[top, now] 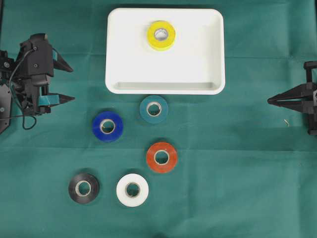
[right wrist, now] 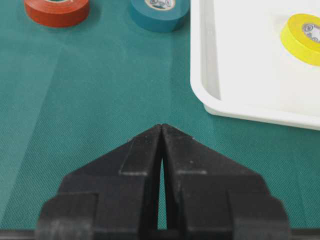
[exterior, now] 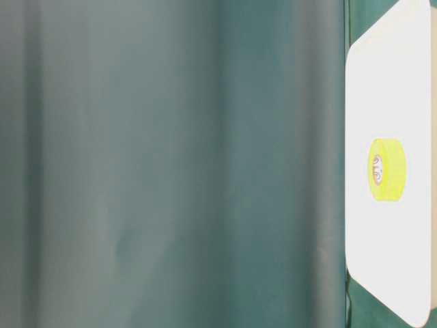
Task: Put the tape into the white case with the left arm.
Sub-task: 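Withdraw the left gripper from the tray toward the red roll, then grasp the red tape roll through its core with the left gripper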
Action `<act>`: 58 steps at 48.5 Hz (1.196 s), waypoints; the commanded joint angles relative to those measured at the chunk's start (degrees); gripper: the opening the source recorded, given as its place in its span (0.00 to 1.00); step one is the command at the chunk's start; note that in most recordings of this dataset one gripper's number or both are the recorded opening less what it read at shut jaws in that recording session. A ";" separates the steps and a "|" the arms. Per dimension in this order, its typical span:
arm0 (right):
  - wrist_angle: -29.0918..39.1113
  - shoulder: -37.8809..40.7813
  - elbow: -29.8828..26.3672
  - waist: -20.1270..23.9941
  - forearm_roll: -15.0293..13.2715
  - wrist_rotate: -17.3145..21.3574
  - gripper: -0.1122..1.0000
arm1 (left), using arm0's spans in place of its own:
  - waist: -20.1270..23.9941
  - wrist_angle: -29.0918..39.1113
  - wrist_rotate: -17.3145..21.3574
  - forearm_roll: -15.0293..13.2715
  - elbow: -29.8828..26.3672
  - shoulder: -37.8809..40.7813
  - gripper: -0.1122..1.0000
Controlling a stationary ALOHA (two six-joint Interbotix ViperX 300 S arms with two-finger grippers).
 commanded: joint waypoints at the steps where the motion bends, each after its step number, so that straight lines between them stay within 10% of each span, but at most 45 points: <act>1: -0.62 0.44 -0.62 0.00 0.00 0.09 0.02 | -0.18 -0.26 0.09 -0.09 -1.23 -0.09 0.93; 24: -0.62 0.44 -0.62 0.00 0.00 0.09 0.02 | -6.42 -4.13 0.09 -0.09 -5.01 1.49 0.93; 58: -0.62 0.44 -0.53 0.00 0.00 0.09 0.02 | -15.82 -4.75 0.00 -0.09 -25.66 30.41 0.92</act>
